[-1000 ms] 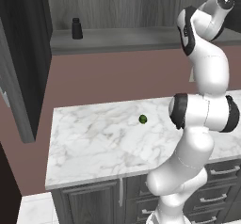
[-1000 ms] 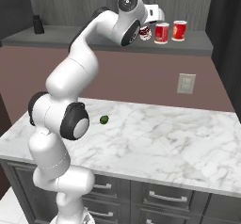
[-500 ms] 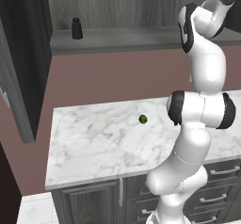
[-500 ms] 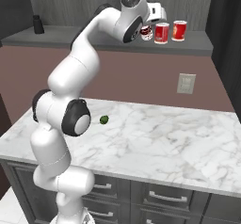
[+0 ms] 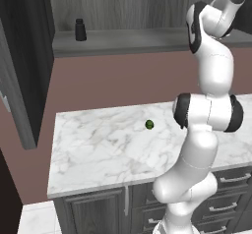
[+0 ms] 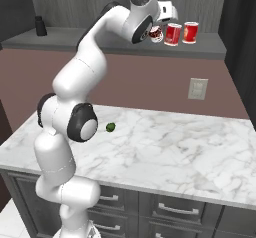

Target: Pick the cans from the counter and place them in their designated side in the cabinet.

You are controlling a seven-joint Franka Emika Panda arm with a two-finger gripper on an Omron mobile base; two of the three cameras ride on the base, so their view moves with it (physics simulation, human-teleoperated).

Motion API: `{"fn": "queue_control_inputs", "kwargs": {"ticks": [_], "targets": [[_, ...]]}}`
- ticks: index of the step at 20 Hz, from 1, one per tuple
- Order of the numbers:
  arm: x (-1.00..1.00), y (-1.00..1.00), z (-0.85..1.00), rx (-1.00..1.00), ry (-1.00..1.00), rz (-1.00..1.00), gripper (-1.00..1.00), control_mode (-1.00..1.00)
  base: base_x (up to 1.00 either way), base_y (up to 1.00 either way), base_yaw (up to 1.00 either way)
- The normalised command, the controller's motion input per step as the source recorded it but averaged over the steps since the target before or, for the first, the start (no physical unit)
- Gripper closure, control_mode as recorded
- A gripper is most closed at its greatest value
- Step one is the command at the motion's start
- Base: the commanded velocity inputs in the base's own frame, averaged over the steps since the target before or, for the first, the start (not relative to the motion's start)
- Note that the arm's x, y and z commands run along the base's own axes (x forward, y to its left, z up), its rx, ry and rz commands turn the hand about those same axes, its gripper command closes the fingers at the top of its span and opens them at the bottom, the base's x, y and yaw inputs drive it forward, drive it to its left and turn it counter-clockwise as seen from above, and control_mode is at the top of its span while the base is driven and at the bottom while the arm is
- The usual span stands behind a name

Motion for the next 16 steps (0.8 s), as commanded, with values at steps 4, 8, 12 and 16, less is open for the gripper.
{"fn": "queue_control_inputs", "kwargs": {"ticks": [4, 8, 12, 16], "targets": [[0.18, -0.01, 0.0, 0.0, -0.02, 0.04, -1.0, -1.0, 0.0, 0.0, 0.0], [0.17, 0.0, 0.0, 0.0, -0.02, 0.05, -1.0, -1.0, 0.0, 0.0, 0.0], [0.23, 0.0, -0.01, 0.0, -0.03, 0.05, -1.0, -1.0, 0.0, 0.0, 0.0], [0.25, -0.01, -0.01, 0.0, -0.06, 0.06, -1.0, -1.0, 0.0, 0.0, 0.0]]}}
